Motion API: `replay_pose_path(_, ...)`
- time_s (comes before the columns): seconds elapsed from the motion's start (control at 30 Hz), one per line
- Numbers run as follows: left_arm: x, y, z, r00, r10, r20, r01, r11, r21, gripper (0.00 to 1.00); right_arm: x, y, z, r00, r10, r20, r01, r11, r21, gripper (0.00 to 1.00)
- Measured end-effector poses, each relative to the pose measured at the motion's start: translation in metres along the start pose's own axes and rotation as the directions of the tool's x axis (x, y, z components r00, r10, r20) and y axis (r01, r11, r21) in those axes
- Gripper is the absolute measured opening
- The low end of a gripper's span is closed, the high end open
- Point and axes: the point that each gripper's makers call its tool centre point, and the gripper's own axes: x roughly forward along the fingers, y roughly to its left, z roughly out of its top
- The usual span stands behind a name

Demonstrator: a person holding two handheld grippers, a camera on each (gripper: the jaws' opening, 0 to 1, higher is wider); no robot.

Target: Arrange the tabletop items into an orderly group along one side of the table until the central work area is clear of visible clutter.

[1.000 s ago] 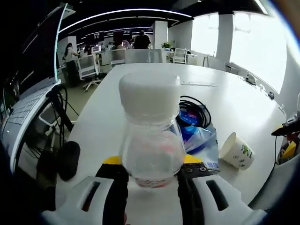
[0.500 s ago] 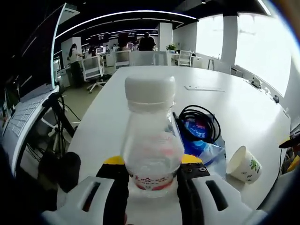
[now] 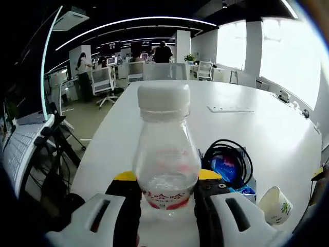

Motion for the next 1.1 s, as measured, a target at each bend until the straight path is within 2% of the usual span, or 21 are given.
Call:
replay_pose_path(0.17,0.015,-0.003,0.007,1.000,-0.008,0.001,0.008,1.000,0.009,0.39,-0.001,-0.006,-0.001,1.000,-0.008,-0.004,0.009,1.000,0.013,0.57)
replay_pose_path(0.67,0.054,0.005,0.023,1.000,0.015,0.025,-0.014,1.000,-0.020,0.39,0.003,-0.023,-0.001,1.000,-0.018,-0.018,0.019,0.999,0.029,0.57)
replay_pose_path(0.93,0.066,0.003,0.019,0.999,0.005,0.041,-0.004,0.999,-0.040,0.39,0.005,-0.025,-0.004,1.000,-0.017,-0.025,0.018,0.999,0.031,0.56)
replay_pose_path(0.97,0.065,0.003,0.020,0.998,0.014,0.060,-0.011,0.999,-0.050,0.39,0.005,-0.025,-0.004,0.999,-0.018,-0.026,0.018,0.999,0.031,0.56)
replay_pose_path(1.1,0.065,0.001,0.017,0.998,0.022,0.061,-0.022,1.000,-0.005,0.39,0.004,-0.025,-0.006,1.000,-0.016,-0.025,0.017,0.999,0.036,0.56)
